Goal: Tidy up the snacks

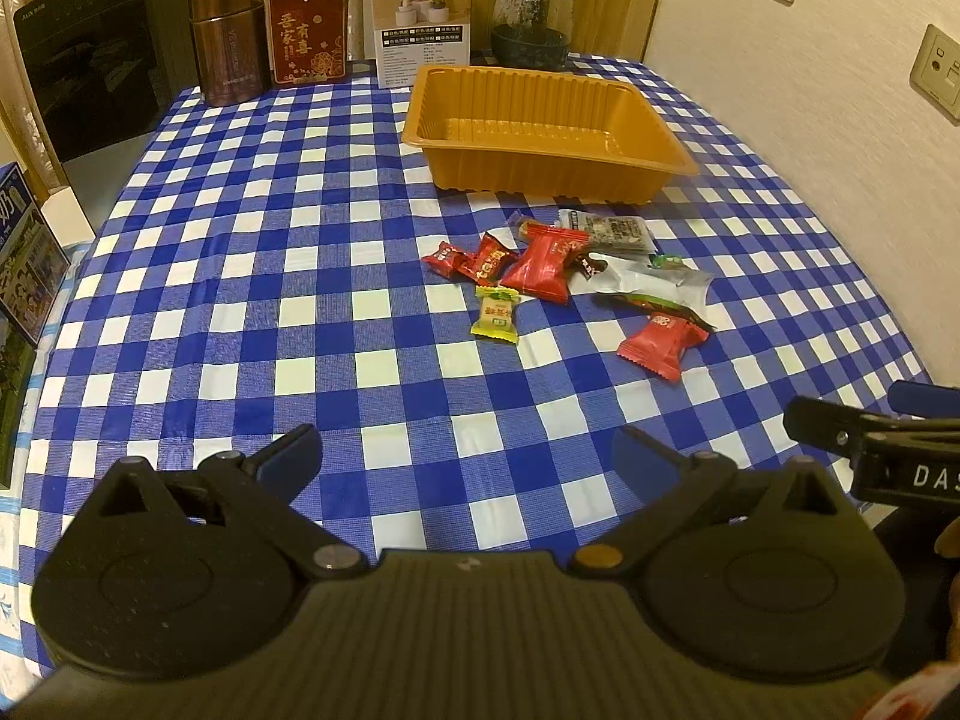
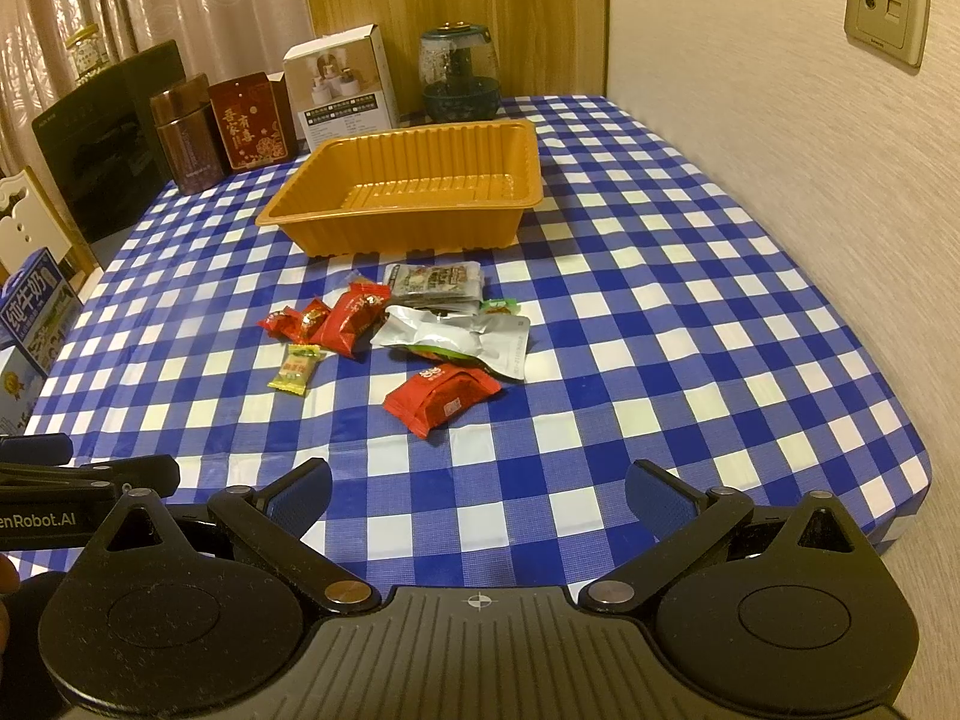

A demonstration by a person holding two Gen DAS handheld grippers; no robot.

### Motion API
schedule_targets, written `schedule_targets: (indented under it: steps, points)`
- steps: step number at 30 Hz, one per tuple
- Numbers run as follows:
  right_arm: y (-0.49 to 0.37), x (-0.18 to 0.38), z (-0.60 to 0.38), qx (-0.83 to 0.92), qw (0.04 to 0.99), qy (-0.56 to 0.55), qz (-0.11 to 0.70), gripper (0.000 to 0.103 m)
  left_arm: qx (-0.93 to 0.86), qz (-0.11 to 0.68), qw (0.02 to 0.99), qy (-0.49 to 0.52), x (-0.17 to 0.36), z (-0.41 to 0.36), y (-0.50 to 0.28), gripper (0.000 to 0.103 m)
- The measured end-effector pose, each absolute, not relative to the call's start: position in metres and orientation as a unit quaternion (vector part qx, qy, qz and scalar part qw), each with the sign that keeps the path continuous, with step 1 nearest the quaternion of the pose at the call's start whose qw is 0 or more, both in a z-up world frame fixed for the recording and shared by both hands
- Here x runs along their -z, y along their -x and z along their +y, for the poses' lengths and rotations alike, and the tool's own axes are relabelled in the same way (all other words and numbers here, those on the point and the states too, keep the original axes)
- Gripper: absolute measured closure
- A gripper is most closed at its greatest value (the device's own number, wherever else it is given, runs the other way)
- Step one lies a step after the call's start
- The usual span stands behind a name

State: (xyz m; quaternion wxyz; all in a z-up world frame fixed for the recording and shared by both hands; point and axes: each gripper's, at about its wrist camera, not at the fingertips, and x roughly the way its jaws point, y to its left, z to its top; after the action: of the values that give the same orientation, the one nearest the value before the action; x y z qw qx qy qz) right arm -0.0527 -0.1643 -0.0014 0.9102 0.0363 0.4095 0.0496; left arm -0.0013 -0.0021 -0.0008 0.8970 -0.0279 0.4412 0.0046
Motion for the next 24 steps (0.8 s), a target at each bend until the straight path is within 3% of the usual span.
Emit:
schedule_targets:
  steps: [24]
  points:
    - [0.0525,0.0017,-0.1642,-0.049,0.910,-0.036,0.409,0.000,-0.003,0.442,0.896,0.030,0.0006,-0.0042,0.0019,0.001]
